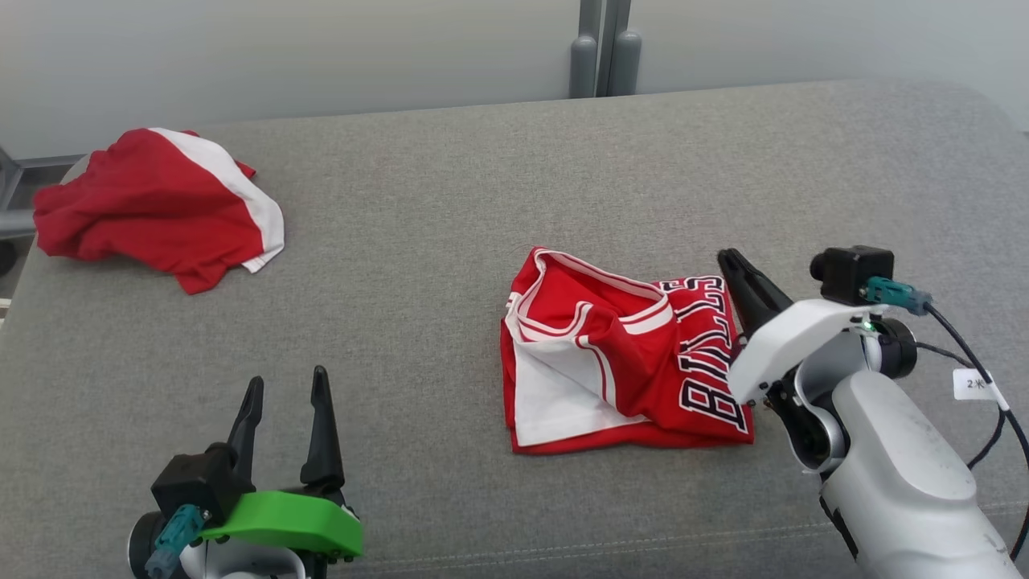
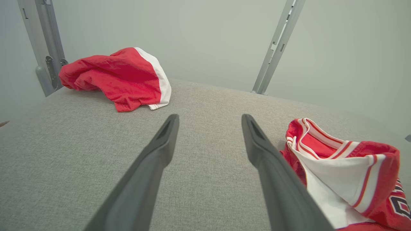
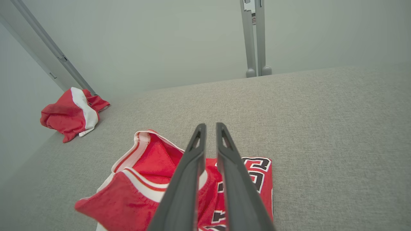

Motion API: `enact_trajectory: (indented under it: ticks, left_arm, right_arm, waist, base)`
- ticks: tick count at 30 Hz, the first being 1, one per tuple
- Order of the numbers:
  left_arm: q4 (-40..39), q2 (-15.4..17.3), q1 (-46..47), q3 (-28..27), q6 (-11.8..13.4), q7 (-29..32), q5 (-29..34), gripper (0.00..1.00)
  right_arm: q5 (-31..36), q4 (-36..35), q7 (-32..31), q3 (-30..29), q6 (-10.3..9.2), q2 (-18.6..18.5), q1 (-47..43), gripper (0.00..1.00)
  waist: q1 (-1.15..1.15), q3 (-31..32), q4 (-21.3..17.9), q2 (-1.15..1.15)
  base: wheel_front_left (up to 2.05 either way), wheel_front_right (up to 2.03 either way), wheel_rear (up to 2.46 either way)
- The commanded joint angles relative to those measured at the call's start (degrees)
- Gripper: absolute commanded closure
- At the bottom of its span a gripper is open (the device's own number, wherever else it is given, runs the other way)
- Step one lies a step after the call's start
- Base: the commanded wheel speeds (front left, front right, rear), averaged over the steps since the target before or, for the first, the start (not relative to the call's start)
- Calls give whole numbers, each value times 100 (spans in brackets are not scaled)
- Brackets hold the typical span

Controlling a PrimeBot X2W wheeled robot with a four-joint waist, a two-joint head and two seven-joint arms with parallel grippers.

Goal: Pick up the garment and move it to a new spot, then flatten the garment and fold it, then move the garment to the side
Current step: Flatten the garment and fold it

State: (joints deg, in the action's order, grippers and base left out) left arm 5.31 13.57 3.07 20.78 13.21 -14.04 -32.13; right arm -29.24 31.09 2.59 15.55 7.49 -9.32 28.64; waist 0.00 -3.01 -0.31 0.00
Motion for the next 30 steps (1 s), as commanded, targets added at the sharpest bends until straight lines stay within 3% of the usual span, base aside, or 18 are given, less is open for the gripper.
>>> enact_trajectory:
  ticks: [1, 7, 16, 22, 30]
  left_arm:
    - [-27, 59, -3, -3, 31, 14, 44, 0]
    - [-109, 114, 58, 17, 55, 63, 78, 0]
    - [-235, 158, 155, 50, 81, 113, 112, 0]
    - [-276, 170, 209, 69, 91, 124, 124, 0]
    - [-315, 201, 170, 79, 129, 120, 112, 0]
  right_arm:
    - [82, 48, 75, -107, 0, 32, -116, 100]
    - [182, 343, 388, -689, 0, 175, -356, 100]
    - [248, 1025, 673, -959, 0, 276, -150, 100]
    - [251, 1673, 779, -932, 0, 352, 57, 100]
    - [34, 2043, 889, -371, 0, 556, 266, 100]
  waist:
    - [0, -42, 66, 0]
    - [0, -150, 302, 0]
    - [0, -330, 693, 0]
    - [0, -362, 932, 0]
    - [0, -307, 1087, 0]
  base:
    - [0, 0, 0]
    - [0, 0, 0]
    - [0, 0, 0]
    - [0, 0, 0]
    - [0, 0, 0]
